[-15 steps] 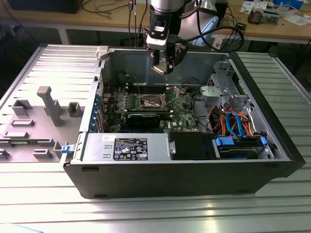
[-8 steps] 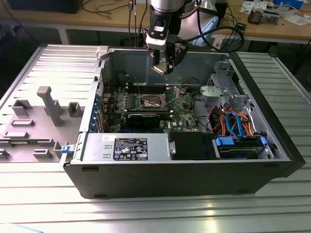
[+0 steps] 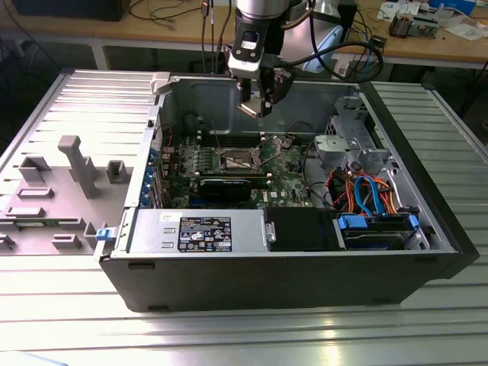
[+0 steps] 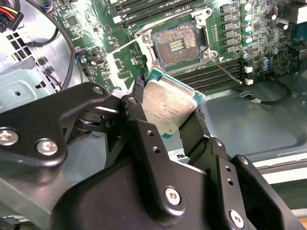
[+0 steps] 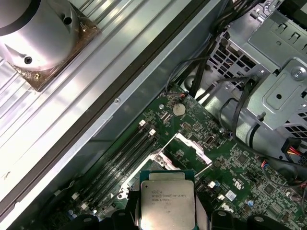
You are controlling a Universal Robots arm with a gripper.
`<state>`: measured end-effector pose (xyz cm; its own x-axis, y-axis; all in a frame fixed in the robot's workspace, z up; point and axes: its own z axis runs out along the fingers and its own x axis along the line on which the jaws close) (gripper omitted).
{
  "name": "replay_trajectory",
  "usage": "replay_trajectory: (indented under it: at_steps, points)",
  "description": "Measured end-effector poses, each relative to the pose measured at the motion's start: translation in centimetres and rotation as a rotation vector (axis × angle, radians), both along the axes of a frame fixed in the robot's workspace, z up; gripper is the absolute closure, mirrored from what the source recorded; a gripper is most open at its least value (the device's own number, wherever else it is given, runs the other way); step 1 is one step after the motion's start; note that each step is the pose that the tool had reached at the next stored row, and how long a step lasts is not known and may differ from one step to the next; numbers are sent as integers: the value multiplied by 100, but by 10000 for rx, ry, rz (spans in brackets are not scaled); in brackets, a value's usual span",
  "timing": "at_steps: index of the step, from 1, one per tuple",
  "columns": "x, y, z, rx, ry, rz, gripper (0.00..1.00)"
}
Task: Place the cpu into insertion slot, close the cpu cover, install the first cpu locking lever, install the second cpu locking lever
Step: 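Place the cpu into insertion slot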
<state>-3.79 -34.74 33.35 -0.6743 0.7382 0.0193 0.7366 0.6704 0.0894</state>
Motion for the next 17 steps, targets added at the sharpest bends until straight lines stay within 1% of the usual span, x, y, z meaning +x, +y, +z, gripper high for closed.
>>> replay_trajectory:
  at_steps: [17]
  points:
    - [0,0,-1,0,0,-285,45]
